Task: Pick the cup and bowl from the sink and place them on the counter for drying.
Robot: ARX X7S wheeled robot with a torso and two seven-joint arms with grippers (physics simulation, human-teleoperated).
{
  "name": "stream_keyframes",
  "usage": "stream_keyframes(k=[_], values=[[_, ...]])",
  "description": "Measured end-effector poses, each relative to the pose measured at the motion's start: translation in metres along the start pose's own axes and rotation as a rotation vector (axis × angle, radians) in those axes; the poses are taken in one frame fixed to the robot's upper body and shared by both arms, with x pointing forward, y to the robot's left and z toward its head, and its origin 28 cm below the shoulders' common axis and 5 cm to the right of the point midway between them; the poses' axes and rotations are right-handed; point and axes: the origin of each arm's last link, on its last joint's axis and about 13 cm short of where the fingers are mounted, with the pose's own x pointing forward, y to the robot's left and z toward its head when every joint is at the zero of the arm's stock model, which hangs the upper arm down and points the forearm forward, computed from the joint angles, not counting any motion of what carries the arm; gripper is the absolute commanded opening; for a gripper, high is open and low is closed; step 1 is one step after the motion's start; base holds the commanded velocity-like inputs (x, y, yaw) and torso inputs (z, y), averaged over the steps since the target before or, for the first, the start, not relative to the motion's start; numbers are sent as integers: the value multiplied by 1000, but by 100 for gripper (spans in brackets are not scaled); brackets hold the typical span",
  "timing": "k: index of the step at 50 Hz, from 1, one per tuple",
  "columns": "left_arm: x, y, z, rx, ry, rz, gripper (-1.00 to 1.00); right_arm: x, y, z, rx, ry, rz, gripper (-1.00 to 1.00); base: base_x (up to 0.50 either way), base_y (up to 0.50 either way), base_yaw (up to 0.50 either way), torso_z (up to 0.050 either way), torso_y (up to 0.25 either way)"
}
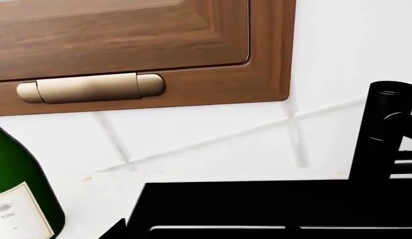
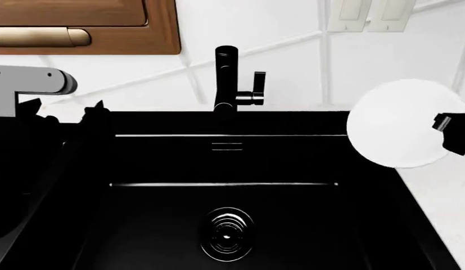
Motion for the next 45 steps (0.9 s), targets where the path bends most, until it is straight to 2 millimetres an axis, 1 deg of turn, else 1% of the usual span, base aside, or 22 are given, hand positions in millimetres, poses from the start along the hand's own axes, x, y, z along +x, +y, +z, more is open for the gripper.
stream_keyframes(k=[9,17,33,45], values=[[0,0,-2,-5,0,-2,100,-11,-9,1,53,-77,-88,-100,0,0,0,0,0],[-1,0,-4,-9,2,-3,100,-21,-12,2,81,-139,-163,-100,0,0,0,0,0],[-2,1,-7,-14,2,-1,100,-15,-28,0,139,-240,-297,-100,0,0,0,0,0],[-3,2,-8,-29,-5,13,100,-15,-38,1,191,-321,-409,-100,0,0,0,0,0]])
